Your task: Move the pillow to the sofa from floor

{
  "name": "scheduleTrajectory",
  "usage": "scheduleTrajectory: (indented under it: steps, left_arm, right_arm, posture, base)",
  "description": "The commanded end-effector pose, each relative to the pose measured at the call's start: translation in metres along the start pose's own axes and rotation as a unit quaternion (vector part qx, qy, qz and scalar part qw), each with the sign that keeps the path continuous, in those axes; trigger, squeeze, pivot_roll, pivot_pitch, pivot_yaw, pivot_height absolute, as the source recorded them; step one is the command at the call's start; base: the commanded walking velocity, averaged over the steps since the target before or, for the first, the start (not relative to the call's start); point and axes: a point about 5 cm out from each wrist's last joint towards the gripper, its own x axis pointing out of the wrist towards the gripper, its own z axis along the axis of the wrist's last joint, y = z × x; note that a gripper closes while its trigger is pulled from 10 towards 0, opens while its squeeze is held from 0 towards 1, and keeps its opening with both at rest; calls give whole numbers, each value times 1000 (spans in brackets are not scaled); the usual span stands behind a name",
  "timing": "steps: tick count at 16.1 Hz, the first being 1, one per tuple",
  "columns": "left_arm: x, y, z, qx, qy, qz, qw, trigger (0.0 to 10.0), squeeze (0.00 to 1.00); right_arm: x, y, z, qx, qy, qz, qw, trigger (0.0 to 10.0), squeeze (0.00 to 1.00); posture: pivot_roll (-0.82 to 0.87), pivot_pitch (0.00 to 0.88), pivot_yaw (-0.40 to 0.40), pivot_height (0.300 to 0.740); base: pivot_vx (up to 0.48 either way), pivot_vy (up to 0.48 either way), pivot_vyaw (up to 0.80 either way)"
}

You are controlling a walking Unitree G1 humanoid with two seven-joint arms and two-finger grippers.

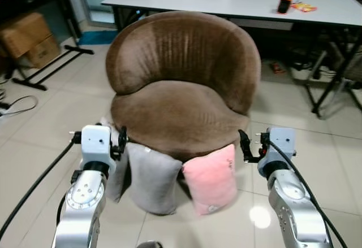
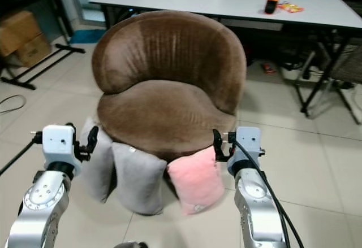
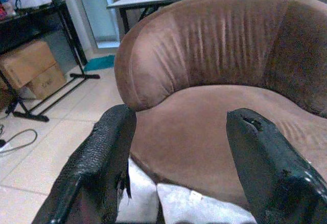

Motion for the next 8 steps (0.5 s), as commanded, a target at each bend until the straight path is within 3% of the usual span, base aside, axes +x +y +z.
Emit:
scheduleTrajectory:
  steps: [1,8]
  left_arm:
    - [1,0,0,4,0,5,1000,10000,0]
    - [3,-1,1,3,-6,12,1000,10000,0]
  right_arm:
    - [3,3,4,3,-8,13,1000,10000,0]
    - [7,2,7,-11,-10,16,1000,10000,0]
  posture:
    - [-71,0,-4,740]
    - [-81,0,-12,740]
  base:
    - [0,-480,0]
    - [0,-480,0]
